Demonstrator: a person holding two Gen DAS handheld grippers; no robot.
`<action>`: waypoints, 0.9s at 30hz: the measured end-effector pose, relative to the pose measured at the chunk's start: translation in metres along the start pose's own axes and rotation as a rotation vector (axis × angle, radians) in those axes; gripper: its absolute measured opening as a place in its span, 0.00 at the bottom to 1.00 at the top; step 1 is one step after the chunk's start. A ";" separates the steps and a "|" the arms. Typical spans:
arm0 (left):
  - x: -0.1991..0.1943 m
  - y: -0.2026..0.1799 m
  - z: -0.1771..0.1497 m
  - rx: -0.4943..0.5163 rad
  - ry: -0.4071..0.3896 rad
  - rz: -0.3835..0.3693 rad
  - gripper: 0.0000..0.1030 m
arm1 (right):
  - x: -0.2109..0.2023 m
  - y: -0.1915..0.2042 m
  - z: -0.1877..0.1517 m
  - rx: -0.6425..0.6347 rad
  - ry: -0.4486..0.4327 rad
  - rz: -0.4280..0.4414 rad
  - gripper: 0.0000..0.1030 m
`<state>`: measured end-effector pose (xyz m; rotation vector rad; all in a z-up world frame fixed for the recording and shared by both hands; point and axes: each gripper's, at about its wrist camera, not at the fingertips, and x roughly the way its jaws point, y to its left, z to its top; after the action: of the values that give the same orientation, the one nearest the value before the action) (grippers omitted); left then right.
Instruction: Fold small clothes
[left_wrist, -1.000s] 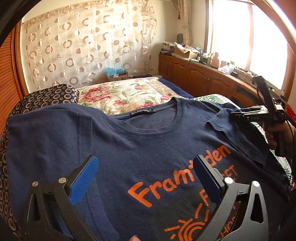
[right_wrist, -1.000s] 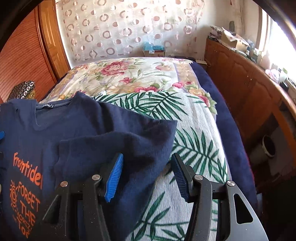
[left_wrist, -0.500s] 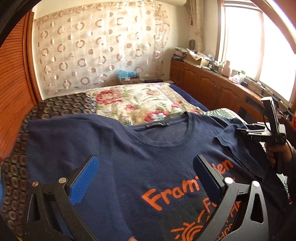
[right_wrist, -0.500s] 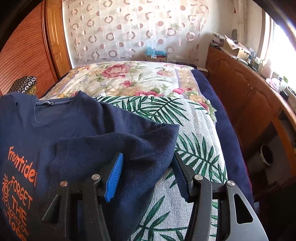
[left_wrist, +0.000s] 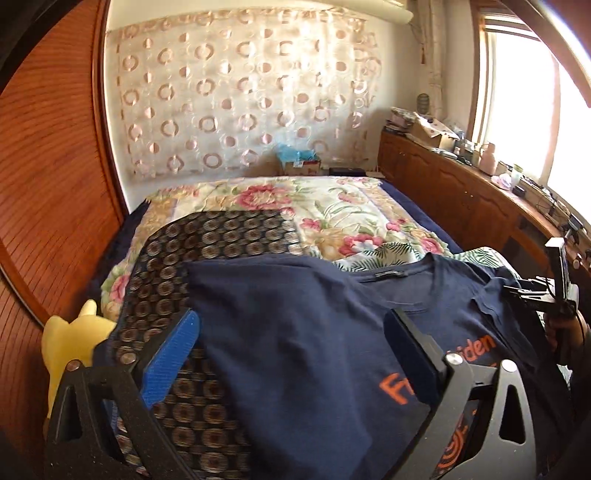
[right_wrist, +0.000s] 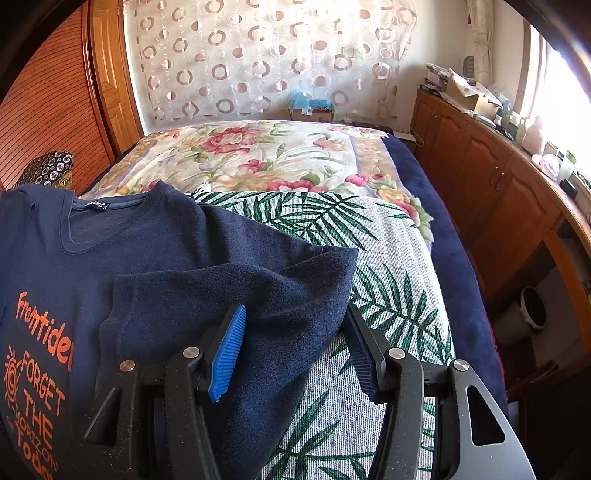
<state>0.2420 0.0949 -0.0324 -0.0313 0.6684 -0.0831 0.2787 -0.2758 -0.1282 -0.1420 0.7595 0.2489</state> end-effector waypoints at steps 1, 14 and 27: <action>0.002 0.008 0.002 -0.010 0.011 -0.002 0.92 | 0.000 0.000 0.000 0.000 0.000 0.000 0.54; 0.049 0.047 0.017 -0.041 0.141 0.039 0.51 | 0.000 0.000 0.000 0.001 0.001 0.000 0.54; 0.065 0.046 0.025 -0.035 0.150 0.013 0.34 | 0.001 0.000 0.001 0.001 0.001 0.000 0.54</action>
<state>0.3110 0.1354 -0.0552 -0.0545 0.8198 -0.0620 0.2797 -0.2755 -0.1283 -0.1408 0.7610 0.2488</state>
